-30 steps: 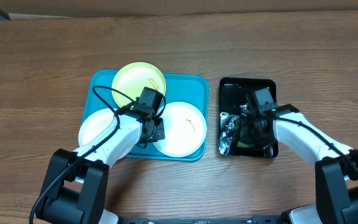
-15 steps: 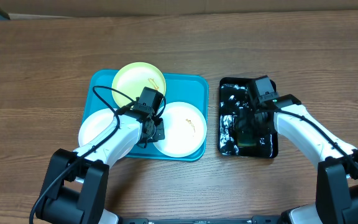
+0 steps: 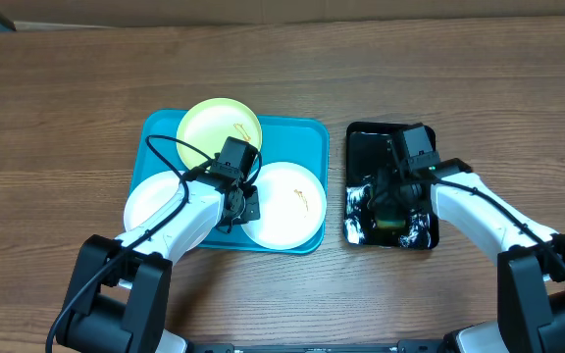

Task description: Clean dirty plates on tray and stack at the side

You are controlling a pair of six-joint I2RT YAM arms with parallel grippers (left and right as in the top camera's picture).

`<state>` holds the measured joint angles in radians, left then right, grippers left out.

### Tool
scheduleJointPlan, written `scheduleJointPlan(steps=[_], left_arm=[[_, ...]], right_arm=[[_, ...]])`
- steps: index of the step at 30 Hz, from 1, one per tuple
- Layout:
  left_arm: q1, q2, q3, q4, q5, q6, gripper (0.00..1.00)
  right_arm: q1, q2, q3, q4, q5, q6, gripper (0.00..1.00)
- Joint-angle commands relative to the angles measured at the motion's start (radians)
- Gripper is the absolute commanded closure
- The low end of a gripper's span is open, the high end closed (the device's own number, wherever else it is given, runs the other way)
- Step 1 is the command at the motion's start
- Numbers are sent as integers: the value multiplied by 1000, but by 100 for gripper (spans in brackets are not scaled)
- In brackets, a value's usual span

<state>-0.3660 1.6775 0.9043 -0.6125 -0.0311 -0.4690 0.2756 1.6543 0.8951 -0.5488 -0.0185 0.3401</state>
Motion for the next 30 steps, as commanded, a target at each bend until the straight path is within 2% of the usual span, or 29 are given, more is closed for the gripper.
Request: scheduleJointPlan(steps=[1, 4, 9, 11, 13, 15, 16, 18, 23, 26, 28, 30], left_arm=[[-8, 16, -14, -11, 24, 20, 96], [-8, 16, -14, -11, 24, 19, 96], [-8, 16, -14, -11, 24, 19, 96], [-8, 16, -14, -11, 24, 19, 95], [-8, 16, -14, -11, 25, 19, 90], [-8, 16, -14, -11, 24, 19, 72], [-8, 16, -14, -10, 24, 19, 69], [-8, 16, -14, -8, 24, 19, 65], [-8, 17, -14, -3, 24, 18, 64], [-8, 17, -14, -2, 24, 16, 64], [-8, 17, -14, 2, 24, 16, 65], [-8, 17, -14, 12, 24, 16, 68]], right_arm=[[-2, 10, -36, 23, 17, 5, 82], [-2, 11, -49, 31, 18, 5, 84], [-2, 33, -109, 141, 17, 5, 84], [-2, 32, -98, 134, 17, 5, 73], [-2, 20, -57, 85, 16, 5, 57], [-2, 4, 8, 7, 17, 1, 46], [-2, -3, 45, -38, 17, 1, 43], [-2, -17, 126, -143, 17, 1, 40], [-2, -24, 253, -361, 17, 1, 37], [-2, -23, 229, -411, 17, 2, 36], [-2, -23, 193, -405, 17, 2, 36], [-2, -23, 142, -363, 17, 2, 31]])
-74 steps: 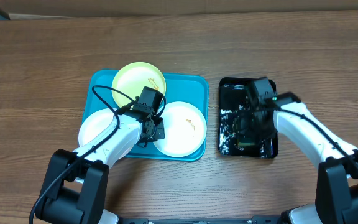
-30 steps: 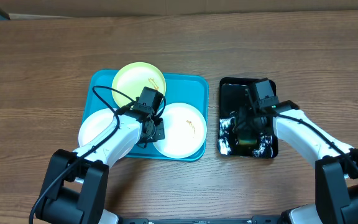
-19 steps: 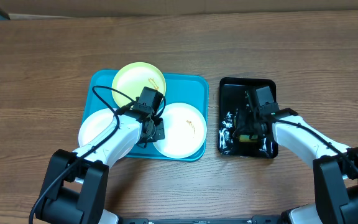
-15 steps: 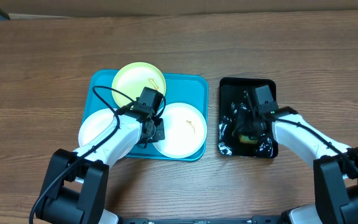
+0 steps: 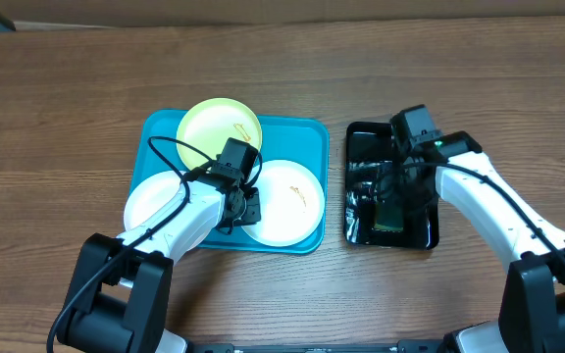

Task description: Clean dirty plates on tray and stack at the side

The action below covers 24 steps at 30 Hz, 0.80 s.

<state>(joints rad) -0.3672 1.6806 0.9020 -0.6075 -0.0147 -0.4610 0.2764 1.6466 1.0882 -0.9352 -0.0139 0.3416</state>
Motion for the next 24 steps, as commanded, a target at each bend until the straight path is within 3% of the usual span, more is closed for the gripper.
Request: scheduleJointPlan(steps=[1, 3, 6, 11, 16, 18, 20, 22, 24], left_arm=[[-6, 14, -12, 12, 8, 8, 72], [-6, 14, -12, 18, 8, 8, 78], [-6, 14, -12, 18, 8, 8, 79], [-6, 14, -12, 18, 8, 8, 80], [-6, 14, -12, 17, 8, 8, 81], [-6, 14, -12, 15, 8, 8, 87], [-6, 14, -12, 14, 8, 9, 96], [-6, 14, -12, 14, 8, 9, 96], [-6, 13, -10, 13, 8, 9, 96]], right_arm=[[-3, -16, -74, 47, 12, 1, 28], [-3, -14, -129, 105, 8, 2, 22], [-3, -14, -194, 186, -27, 3, 20], [-3, -14, -262, 306, -62, 3, 25], [-3, -14, -281, 367, -58, 3, 66], [-3, -15, -258, 347, -59, 3, 81], [-4, -18, -219, 304, -58, 3, 89], [-4, -26, -167, 253, -58, -3, 96], [-4, -37, -98, 180, -58, -22, 96]])
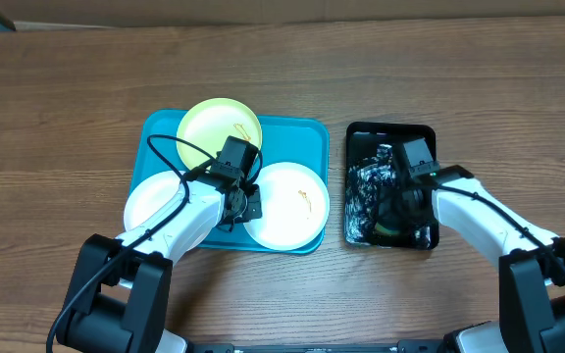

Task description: Clean dirty plates on tray and stack at the side

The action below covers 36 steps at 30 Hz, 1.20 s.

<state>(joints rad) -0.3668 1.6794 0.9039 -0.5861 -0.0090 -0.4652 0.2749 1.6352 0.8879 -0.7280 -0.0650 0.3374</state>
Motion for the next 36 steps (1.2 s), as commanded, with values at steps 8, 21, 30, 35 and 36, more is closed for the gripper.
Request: scheduleJointPlan(steps=[8, 21, 30, 35, 36], left_arm=[[-7, -12, 3, -18, -2, 11, 96], [-8, -164, 43, -144, -140, -7, 96], [-47, -171, 43, -130, -206, -8, 96], [-93, -171, 43, -113, -259, -22, 96], [-95, -171, 43, -112, -266, -28, 96]], right_arm=[[-2, -73, 252, -171, -3, -31, 96], [-2, -73, 251, -171, 47, -53, 96], [-2, -72, 250, -171, 40, -45, 96], [-2, -72, 250, -176, 28, -37, 96], [-2, -72, 250, -177, 6, -38, 96]])
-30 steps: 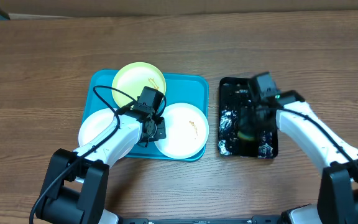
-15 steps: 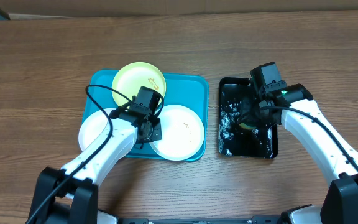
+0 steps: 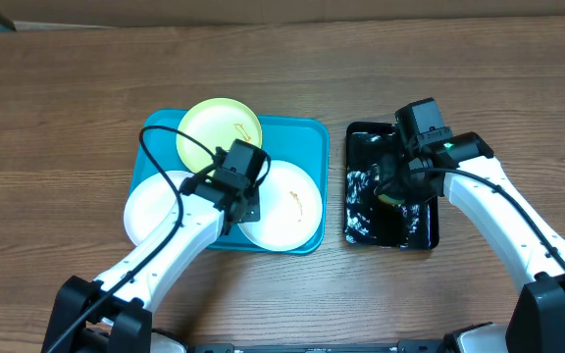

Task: Clean dirty plates on tray and stack at the side
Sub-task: 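Carry the sponge with the right gripper onto the right white plate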

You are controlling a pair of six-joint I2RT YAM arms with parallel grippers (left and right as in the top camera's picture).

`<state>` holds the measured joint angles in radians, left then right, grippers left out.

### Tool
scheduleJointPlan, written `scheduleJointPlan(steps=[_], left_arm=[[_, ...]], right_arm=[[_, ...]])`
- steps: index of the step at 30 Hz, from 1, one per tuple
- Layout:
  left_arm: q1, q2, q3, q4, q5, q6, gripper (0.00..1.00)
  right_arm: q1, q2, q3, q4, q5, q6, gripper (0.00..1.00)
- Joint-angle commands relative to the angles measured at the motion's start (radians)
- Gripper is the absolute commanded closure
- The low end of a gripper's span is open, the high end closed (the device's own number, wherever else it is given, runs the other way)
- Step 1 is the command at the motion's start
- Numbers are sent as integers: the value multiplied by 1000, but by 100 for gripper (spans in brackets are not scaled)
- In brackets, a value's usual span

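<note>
On the blue tray lie a yellow plate with a brown smear, a white plate at the left, and a second white plate with a smear at the right. My left gripper is shut on the left rim of that right white plate, which looks tilted and raised on that side. My right gripper hangs over the black tray of foamy water, shut on a yellow-green sponge.
Both trays sit side by side on the wooden table. White foam covers the left part of the black tray. A cardboard wall runs along the far edge.
My left arm has risen with the right white plate's rim in its gripper, and the plate has shifted slightly left. My right gripper has moved from the black tray's near part toward its far part with the sponge.
My left gripper stayed at the right white plate's left rim through all earlier moments. My right gripper held the sponge at changing spots in the black tray, near, far, then near. Now the plate's rim is raised and the sponge sits mid-tray.
</note>
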<state>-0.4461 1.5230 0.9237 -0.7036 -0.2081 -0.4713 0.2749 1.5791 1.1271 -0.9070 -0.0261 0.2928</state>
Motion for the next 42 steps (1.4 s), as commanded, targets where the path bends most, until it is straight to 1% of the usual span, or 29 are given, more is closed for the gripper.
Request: scheduleJointPlan(steps=[1, 3, 6, 8, 9, 13, 17, 21, 25, 27, 32, 35, 38, 42], left_arm=[[-15, -14, 23, 5, -68, -27, 96], [-12, -14, 23, 6, -63, -33, 96], [-11, -8, 23, 16, -42, -51, 96], [-11, -3, 22, 30, -10, -50, 96], [-11, -3, 22, 36, 2, -50, 96], [-11, 0, 22, 65, 48, -53, 96], [-11, 18, 21, 81, 71, -64, 96], [-13, 62, 21, 80, 78, -68, 96], [-13, 103, 21, 84, 79, -68, 96], [-13, 112, 21, 88, 79, -68, 96], [-13, 119, 21, 103, 97, -68, 96], [-13, 134, 21, 105, 97, -68, 96], [-13, 147, 21, 111, 93, -68, 96], [-13, 153, 21, 114, 93, -67, 96]], right_arm=[[-2, -16, 11, 2, -60, 6, 96], [-2, -16, 11, 8, -163, 4, 96], [3, -16, 11, 32, -412, -86, 96], [12, -16, 11, 41, -492, -103, 96], [18, -16, 11, 40, -498, -103, 97], [58, -16, 11, 42, -484, -111, 96], [118, -15, 11, 47, -414, -111, 96], [179, -14, -2, 109, -384, -100, 96], [235, -7, -10, 153, -245, -31, 96], [257, 3, -10, 176, -202, -26, 96], [311, 52, -10, 250, -193, -26, 96], [336, 100, -10, 282, -148, -26, 96], [346, 153, -10, 308, -84, -27, 96], [347, 206, -10, 331, -75, -27, 96]])
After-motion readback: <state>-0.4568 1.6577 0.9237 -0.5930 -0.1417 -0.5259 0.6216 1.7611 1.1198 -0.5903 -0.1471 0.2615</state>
